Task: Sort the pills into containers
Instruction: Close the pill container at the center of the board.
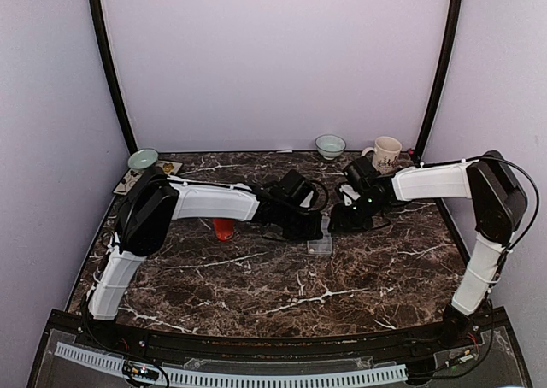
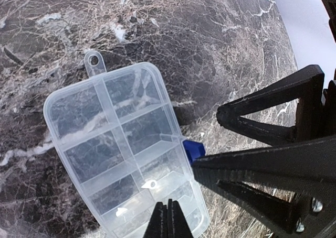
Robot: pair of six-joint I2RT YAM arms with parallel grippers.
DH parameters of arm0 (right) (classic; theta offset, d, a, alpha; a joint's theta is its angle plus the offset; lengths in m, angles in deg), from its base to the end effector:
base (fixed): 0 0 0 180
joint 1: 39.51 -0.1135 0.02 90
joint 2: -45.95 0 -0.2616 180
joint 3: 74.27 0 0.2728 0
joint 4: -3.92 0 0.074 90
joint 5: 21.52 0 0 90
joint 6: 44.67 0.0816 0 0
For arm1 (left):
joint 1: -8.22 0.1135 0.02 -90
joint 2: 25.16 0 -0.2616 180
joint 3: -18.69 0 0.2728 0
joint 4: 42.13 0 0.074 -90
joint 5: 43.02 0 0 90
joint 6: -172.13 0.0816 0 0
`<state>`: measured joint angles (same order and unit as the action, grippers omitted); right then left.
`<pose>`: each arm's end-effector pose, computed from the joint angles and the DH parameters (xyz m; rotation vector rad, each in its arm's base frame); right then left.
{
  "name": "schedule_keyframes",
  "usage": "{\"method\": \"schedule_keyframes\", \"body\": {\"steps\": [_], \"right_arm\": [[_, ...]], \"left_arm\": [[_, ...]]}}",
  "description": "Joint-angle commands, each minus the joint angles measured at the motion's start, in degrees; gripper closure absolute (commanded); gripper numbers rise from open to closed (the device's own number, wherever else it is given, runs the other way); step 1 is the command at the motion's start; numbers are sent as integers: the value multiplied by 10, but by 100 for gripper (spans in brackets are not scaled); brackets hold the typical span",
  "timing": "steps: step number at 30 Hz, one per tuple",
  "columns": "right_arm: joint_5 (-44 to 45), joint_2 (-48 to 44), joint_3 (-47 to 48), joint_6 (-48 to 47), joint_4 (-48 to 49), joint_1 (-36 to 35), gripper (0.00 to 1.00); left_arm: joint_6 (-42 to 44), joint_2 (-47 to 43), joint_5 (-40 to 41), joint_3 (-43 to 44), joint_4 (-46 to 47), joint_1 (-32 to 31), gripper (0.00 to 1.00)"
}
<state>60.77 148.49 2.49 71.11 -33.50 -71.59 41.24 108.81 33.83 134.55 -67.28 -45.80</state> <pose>0.3266 0.2176 0.1120 -0.1957 2.7500 0.4802 0.3214 -0.4743 0.1118 0.4201 2.5329 -1.0162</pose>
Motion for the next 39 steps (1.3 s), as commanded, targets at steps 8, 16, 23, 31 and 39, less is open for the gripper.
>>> {"method": "schedule_keyframes", "body": {"steps": [8, 16, 23, 31, 39], "right_arm": [[19, -9, -14, 1, 8, 18, 51], [7, -10, -8, 1, 8, 18, 51], [-51, -7, -5, 15, 23, 18, 51], [-90, 9, -19, 41, 47, 18, 51], [-101, 23, -41, 67, 71, 18, 53]], "left_arm": [[9, 7, -4, 11, -29, -5, 100], [11, 7, -4, 10, -31, -5, 100], [11, 6, -5, 8, -28, -5, 100], [11, 6, -7, 7, -28, -5, 100], [11, 5, -8, 6, -26, -5, 100]]}}
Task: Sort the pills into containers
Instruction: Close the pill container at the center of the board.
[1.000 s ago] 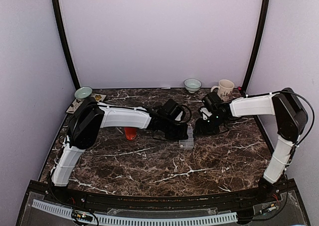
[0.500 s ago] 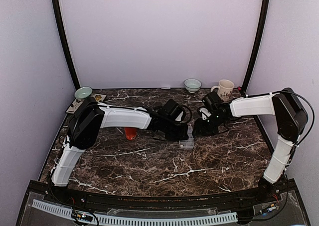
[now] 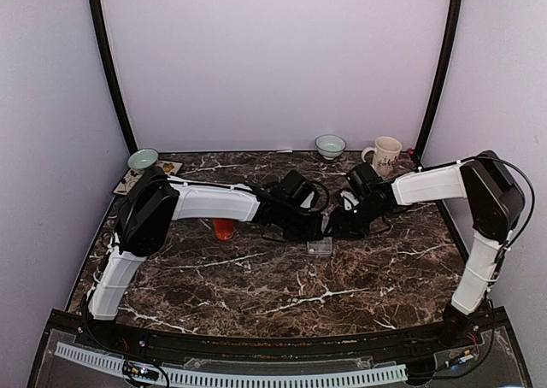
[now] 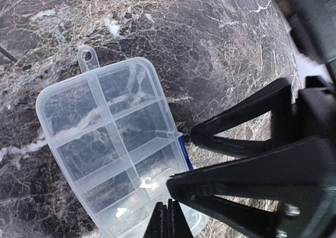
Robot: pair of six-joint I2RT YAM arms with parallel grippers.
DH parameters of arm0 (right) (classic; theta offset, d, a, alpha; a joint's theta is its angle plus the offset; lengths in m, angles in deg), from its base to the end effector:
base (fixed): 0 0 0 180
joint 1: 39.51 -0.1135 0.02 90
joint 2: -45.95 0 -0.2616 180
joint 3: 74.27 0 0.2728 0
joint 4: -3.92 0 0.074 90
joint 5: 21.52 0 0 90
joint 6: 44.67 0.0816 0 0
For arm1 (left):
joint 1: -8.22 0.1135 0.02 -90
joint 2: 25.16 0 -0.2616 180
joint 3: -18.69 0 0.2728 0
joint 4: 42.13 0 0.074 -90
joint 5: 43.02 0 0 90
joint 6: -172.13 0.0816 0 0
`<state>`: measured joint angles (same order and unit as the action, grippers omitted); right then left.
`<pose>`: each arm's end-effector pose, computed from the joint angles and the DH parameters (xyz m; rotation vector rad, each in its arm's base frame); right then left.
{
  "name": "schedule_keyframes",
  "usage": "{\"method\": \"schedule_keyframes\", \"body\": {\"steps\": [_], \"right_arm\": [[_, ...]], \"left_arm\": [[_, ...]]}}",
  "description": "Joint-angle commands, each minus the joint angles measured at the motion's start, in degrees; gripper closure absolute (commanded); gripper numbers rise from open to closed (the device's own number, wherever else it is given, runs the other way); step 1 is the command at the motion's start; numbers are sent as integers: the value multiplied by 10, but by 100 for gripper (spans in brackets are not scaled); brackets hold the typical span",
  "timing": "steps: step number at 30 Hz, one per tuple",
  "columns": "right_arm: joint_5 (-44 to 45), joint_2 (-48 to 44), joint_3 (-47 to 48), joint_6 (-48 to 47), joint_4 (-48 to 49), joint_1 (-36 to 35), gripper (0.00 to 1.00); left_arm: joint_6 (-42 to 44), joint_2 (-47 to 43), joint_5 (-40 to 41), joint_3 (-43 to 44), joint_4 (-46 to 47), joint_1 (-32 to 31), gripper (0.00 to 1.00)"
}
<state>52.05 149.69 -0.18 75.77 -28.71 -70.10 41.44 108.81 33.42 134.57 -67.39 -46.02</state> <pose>0.3240 0.2184 0.0979 -0.1029 2.7858 0.6955 0.3190 -0.4757 0.1118 0.4337 2.5349 -1.0225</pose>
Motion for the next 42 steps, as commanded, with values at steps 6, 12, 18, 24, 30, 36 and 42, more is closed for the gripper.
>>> {"method": "schedule_keyframes", "body": {"steps": [6, 12, 18, 24, 30, 36, 42], "right_arm": [[-22, 17, -19, 44, 39, 3, 57], [-33, 30, -11, 59, 44, 3, 60], [-42, 45, -27, 71, 50, 3, 63], [-41, 61, -37, 76, 51, 3, 65], [-38, 83, -37, 73, 48, 3, 66], [-37, 90, -37, 71, 47, 3, 66], [-33, 92, -35, 66, 43, 3, 66]], "left_arm": [[10, 3, -5, 3, -22, -3, 100], [13, 0, -7, -1, -15, -3, 100], [21, -9, 1, -6, -12, -3, 100], [29, -20, 11, -9, -12, -3, 100], [41, -40, 33, -7, -19, -2, 100], [40, -87, 92, -51, -27, 3, 99], [25, -126, 131, -108, -13, 10, 92]]}}
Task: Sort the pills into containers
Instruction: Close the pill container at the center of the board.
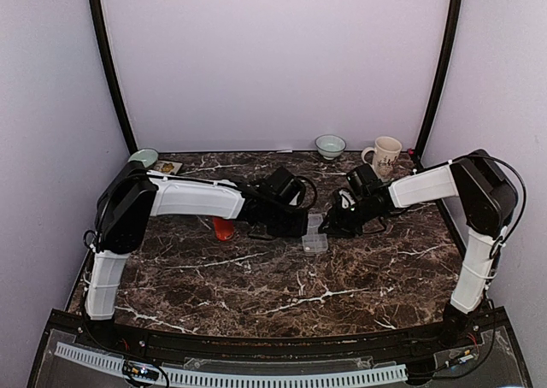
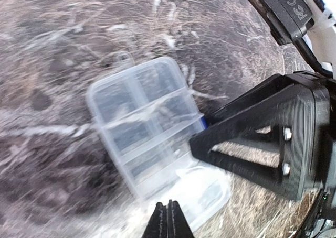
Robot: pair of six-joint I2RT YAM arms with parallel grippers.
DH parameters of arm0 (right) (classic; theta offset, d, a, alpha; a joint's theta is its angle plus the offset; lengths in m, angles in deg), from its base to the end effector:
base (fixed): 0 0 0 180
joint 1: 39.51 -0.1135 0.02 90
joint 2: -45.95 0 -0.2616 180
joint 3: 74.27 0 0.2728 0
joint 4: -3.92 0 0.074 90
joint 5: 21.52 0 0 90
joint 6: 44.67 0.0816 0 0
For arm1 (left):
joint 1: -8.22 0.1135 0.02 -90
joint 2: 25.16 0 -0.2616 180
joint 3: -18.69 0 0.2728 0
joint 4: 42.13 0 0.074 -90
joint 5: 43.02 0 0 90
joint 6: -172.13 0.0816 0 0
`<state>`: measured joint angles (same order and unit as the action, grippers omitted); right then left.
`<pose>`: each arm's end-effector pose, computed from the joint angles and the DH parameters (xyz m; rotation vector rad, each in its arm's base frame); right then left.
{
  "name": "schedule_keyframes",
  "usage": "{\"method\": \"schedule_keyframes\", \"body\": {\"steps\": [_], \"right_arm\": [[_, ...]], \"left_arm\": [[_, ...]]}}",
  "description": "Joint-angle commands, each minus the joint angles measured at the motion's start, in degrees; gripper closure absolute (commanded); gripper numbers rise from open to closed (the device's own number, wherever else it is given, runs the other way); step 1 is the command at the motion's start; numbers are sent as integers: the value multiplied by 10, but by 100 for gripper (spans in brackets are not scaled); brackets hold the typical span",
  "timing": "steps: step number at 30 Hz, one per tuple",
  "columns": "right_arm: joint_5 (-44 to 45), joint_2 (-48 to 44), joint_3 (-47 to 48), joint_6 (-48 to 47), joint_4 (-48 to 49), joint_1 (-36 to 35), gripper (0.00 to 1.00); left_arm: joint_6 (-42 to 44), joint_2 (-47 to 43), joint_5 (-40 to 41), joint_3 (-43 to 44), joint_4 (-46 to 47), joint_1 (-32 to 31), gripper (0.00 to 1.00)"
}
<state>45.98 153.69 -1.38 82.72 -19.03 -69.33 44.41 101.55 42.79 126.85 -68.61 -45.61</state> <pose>0.3343 0.2276 0.0804 0.0240 2.7536 0.8946 0.3167 -0.4433 0.1265 0.3915 2.4937 -0.8130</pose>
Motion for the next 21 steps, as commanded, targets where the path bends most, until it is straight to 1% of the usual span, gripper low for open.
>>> {"method": "schedule_keyframes", "body": {"steps": [1, 5, 9, 12, 18, 21], "right_arm": [[27, 52, -23, -4, -53, -5, 66], [29, 50, -22, -6, -55, -5, 66], [32, 46, -23, -10, -57, -4, 66], [34, 42, -25, -12, -59, -5, 66], [36, 37, -27, -15, -63, -5, 66], [36, 36, -26, -17, -65, -5, 66]], "left_arm": [[-6, -54, 40, -33, -2, 6, 88], [-8, -54, 38, -42, -2, 6, 79], [-19, -53, 25, -58, 12, 6, 67], [-24, -44, 13, -54, 16, 7, 60], [-35, -30, 2, -53, 38, 7, 57], [-32, -12, -9, -32, 35, 7, 57]]}}
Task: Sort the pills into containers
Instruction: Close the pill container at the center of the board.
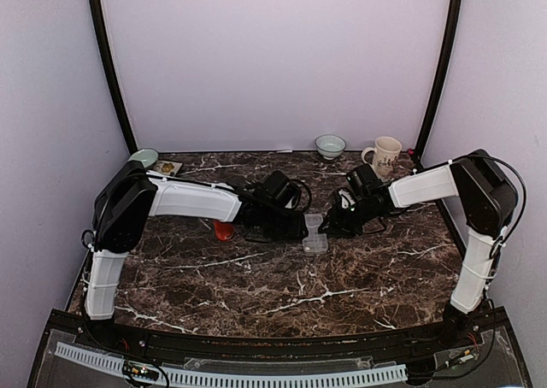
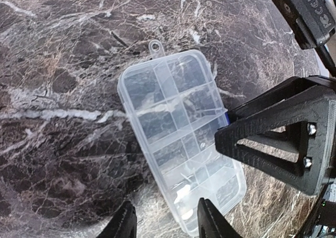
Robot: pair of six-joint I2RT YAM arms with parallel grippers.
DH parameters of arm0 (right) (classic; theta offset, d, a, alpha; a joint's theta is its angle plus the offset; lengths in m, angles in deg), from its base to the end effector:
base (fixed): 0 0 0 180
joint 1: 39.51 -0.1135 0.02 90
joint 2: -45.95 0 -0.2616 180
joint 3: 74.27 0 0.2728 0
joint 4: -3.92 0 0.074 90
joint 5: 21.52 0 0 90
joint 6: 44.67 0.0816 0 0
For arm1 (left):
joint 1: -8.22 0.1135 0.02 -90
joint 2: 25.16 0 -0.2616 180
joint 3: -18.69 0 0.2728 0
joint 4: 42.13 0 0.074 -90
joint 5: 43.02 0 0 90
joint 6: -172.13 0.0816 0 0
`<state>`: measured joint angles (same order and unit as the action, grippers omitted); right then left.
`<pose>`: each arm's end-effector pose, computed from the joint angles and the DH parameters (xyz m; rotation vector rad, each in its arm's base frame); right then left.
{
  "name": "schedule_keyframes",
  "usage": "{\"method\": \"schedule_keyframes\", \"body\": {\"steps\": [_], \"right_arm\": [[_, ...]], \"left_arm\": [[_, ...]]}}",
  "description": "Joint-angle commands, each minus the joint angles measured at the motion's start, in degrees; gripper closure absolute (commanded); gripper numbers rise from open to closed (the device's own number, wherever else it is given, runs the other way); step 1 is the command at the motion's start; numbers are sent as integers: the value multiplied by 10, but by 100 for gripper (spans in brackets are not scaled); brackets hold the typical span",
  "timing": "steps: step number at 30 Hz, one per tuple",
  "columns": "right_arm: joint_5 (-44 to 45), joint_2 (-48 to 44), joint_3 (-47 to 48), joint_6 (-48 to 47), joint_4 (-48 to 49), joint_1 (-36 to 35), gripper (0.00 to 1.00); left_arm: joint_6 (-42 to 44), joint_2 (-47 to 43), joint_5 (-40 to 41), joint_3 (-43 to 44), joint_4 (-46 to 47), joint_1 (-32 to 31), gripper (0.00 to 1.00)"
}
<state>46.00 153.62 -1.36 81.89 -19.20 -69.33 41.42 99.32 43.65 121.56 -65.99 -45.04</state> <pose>0.3341 0.2275 0.0807 0.0046 2.7516 0.8898 0.3137 -0.4282 0.1178 0.3069 2.5150 -0.8086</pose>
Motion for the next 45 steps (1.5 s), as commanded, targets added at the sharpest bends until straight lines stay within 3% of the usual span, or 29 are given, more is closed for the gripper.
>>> {"method": "schedule_keyframes", "body": {"steps": [1, 12, 38, 41, 45], "right_arm": [[36, 37, -26, -10, -65, -5, 66], [31, 42, -15, -20, -72, -6, 66], [-15, 58, 17, -19, -65, -25, 75], [2, 53, 16, -18, -70, -26, 69], [42, 40, 13, -21, -84, -26, 49]], "left_arm": [[-2, 18, -22, 31, 4, 2, 57], [-9, 60, -51, 56, -9, 1, 59], [4, 68, -73, 59, 2, 2, 60], [4, 67, -71, 62, -3, 3, 60], [7, 56, -46, 64, -13, 6, 56]]}}
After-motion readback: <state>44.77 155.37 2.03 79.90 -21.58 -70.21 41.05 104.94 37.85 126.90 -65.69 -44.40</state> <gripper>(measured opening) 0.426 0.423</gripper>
